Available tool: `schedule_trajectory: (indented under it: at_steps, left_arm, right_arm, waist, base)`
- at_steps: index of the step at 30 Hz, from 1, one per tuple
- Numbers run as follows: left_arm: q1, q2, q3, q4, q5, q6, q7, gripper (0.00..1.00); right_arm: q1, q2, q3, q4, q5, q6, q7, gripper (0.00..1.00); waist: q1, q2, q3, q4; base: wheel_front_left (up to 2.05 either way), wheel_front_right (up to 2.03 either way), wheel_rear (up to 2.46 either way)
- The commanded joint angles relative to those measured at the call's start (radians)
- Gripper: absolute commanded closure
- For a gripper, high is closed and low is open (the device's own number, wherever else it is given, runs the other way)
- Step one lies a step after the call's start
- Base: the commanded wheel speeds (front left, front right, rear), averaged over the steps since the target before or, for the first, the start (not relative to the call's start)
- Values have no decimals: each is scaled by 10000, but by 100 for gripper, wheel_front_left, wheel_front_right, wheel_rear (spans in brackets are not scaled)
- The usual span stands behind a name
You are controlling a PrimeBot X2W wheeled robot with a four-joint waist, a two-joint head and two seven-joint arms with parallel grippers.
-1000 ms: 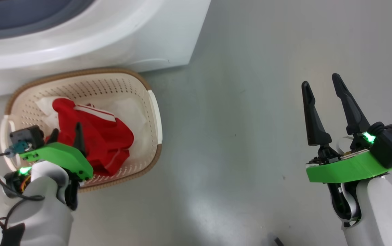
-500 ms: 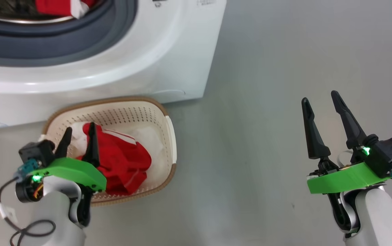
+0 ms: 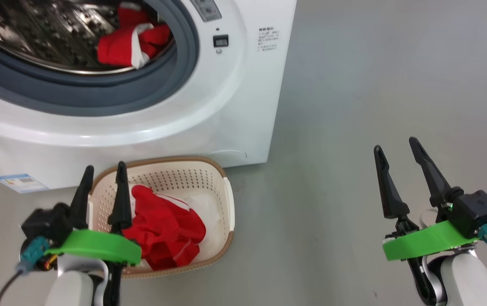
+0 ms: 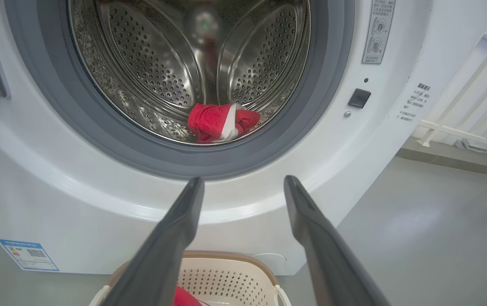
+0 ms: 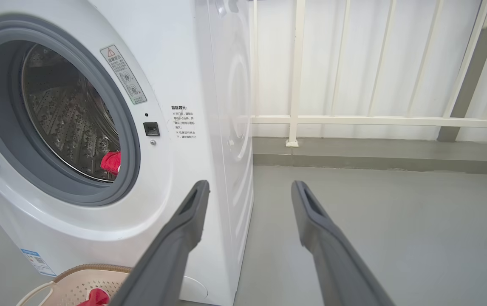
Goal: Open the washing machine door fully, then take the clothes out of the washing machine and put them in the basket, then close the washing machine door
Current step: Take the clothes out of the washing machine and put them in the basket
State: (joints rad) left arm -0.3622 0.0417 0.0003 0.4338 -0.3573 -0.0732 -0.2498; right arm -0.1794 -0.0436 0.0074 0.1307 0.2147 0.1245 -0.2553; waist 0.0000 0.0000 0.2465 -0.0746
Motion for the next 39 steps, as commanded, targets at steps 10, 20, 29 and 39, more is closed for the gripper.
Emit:
schedule_trajectory:
  at_steps: [10,20,29,39]
  left_arm:
    - [1684,173,137,-2241,639,433,-120,0]
    - [2883,337,71,-3165,893,776,90,0]
    - [3625,438,224,-3446,890,1083,284,0]
    - [3866,415,181,-3596,826,1306,375,0]
  right_arm:
    - [574,-66,-195,-328,-485,62,-65,0]
    - [1181,-66,-459,-555,-602,62,-65,0]
    - [1823,-66,-608,-664,-500,62,-65,0]
    - [2041,-66,-588,-797,-412,62,-65,0]
  waist:
    - [0,0,-1197,162]
    - [0,0,-1950,160]
    - [0,0,-2530,33]
    - [0,0,-2714,-107]
  base:
    - [0,0,0]
    - [0,0,0]
    - [0,0,0]
    - [0,0,0]
